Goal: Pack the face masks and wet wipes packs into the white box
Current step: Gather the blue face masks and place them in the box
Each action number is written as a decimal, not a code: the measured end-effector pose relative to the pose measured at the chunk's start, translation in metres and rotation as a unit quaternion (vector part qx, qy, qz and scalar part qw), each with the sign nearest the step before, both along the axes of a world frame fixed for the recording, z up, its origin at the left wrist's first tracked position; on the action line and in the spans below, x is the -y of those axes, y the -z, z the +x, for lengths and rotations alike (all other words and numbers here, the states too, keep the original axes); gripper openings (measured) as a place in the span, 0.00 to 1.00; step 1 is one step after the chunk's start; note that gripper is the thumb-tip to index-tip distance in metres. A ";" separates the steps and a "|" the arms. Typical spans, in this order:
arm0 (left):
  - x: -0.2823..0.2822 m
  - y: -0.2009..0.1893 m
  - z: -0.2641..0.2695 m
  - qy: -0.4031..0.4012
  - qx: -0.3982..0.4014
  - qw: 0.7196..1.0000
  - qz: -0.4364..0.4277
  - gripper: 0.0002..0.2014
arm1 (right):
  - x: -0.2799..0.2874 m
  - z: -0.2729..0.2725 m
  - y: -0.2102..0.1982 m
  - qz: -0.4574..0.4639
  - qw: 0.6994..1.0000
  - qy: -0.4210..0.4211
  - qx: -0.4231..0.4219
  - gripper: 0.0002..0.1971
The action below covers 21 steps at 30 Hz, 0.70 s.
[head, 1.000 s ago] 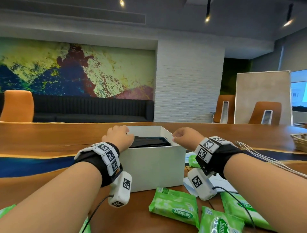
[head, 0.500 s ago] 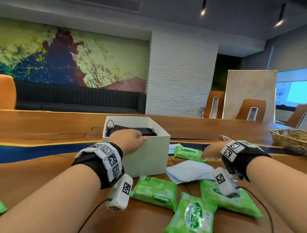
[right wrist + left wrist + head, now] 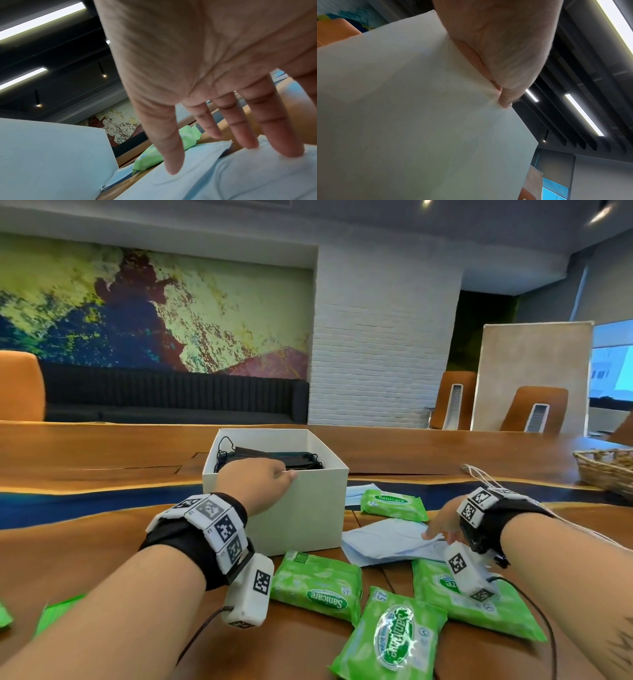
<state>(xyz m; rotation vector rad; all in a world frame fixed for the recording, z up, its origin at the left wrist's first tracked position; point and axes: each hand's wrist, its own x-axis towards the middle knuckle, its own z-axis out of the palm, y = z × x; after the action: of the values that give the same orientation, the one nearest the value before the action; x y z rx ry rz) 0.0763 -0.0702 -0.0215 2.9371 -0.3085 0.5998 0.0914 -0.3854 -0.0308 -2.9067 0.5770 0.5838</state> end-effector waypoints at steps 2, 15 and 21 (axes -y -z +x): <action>0.000 0.001 0.001 -0.004 0.004 1.000 -0.001 0.19 | 0.000 -0.001 0.002 -0.012 1.000 0.001 -0.007 0.29; -0.001 0.002 0.002 0.000 0.017 1.000 -0.004 0.20 | 0.009 0.019 0.012 0.019 0.998 -0.065 0.019 0.25; -0.002 0.004 0.005 0.004 0.021 1.000 0.002 0.20 | 0.012 0.030 0.014 -0.071 0.996 -0.047 0.012 0.17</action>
<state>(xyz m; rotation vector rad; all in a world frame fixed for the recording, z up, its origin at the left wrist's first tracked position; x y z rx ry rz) 0.0810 -0.0682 -0.0253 2.9286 -0.3274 0.6621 0.1218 -0.3976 -0.0445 -3.0851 0.5004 0.5382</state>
